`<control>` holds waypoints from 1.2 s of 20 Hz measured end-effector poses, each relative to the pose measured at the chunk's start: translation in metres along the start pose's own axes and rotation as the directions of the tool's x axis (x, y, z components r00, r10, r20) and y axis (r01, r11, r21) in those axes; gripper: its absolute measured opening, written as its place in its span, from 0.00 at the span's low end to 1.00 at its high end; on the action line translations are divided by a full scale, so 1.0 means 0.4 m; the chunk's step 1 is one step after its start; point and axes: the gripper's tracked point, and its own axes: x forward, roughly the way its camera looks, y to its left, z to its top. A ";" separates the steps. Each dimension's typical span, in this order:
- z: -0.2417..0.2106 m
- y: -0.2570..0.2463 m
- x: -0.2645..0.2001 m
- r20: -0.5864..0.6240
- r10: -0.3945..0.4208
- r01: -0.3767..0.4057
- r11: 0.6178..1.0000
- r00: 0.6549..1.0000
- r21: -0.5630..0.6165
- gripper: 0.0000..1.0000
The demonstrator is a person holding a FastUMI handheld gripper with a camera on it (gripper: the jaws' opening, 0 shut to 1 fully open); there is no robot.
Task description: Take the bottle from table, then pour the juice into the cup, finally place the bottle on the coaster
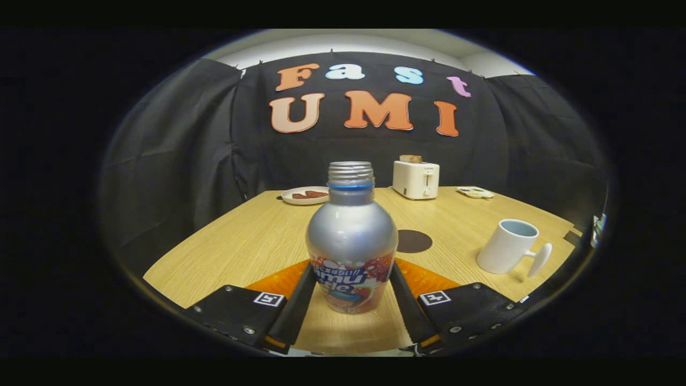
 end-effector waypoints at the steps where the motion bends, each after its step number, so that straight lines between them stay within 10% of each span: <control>1: 0.010 -0.012 -0.005 0.010 -0.006 0.006 1.000 1.000 0.024 0.77; 15: 0.087 -0.111 -0.024 0.025 0.044 -0.050 0.913 0.999 0.405 0.77; 24: 0.118 -0.188 0.006 0.037 0.063 -0.072 0.742 0.997 0.667 0.76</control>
